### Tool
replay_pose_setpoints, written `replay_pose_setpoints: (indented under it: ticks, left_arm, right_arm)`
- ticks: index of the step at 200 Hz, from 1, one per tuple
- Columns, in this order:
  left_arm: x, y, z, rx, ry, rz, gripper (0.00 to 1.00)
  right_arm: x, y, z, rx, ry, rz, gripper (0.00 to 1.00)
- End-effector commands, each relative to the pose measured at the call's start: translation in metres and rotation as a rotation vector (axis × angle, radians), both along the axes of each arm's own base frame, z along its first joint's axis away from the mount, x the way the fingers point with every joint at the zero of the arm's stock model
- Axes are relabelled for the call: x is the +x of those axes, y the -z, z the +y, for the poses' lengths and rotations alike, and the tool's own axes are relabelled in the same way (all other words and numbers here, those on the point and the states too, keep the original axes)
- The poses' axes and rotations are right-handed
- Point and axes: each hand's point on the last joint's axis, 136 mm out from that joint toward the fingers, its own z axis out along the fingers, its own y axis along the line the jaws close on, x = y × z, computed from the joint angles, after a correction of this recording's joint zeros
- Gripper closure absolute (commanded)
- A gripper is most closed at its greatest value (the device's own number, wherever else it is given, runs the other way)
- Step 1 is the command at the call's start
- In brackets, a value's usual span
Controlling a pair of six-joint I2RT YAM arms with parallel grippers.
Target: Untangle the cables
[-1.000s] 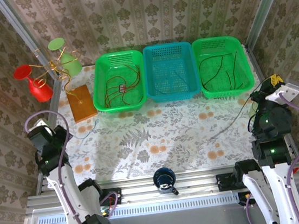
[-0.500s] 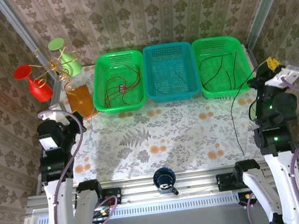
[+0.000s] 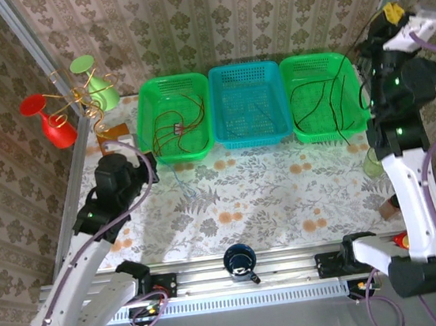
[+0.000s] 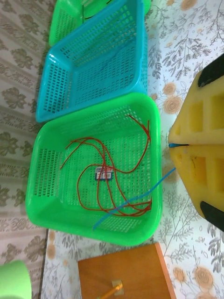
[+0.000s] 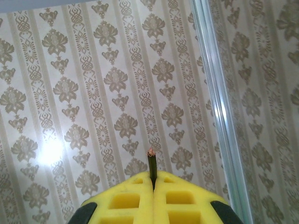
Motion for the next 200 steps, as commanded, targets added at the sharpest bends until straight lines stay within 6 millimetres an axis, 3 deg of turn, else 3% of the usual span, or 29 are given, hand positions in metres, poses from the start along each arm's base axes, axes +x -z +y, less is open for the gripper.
replay_pose_setpoints:
  ticks: [1,26,28,48,72,82,106,147,170,200]
  left_arm:
    - [0.009,-0.022,-0.009,-0.036,-0.026,-0.048,1.0]
    - [0.014,-0.023,-0.021,-0.055,-0.008,-0.03,1.0]
    - [0.015,-0.024,-0.022,-0.058,-0.007,-0.032,1.0]
    - [0.018,-0.019,-0.029,-0.059,0.001,-0.014,1.0]
    - [0.02,-0.012,-0.028,-0.045,-0.012,0.001,1.0]
    - [0.021,-0.011,-0.028,-0.046,-0.017,0.001,1.0]
    - [0.024,-0.013,-0.03,-0.039,-0.012,-0.001,1.0]
    - [0.025,-0.01,-0.037,-0.053,0.004,0.022,1.0]
    - [0.024,-0.01,-0.04,-0.052,0.009,0.019,1.0]
    - [0.024,-0.012,-0.047,-0.042,0.025,0.021,1.0]
  right_arm:
    - [0.016,-0.037,0.003,-0.06,0.001,-0.077,1.0]
    - [0.038,-0.071,0.001,-0.087,0.015,-0.126,1.0]
    - [0.048,-0.066,0.001,-0.088,0.015,-0.112,1.0]
    - [0.067,-0.078,-0.002,-0.099,0.028,-0.117,1.0]
    - [0.088,-0.058,-0.005,-0.109,0.044,-0.069,1.0]
    - [0.101,-0.036,-0.007,-0.117,0.059,-0.031,1.0]
    - [0.128,0.051,-0.017,-0.112,0.109,0.1,1.0]
    - [0.139,0.206,-0.023,0.012,0.116,0.427,1.0]
    - [0.145,0.274,-0.029,0.046,0.136,0.554,1.0]
    - [0.172,0.353,-0.04,0.112,0.132,0.801,1.0]
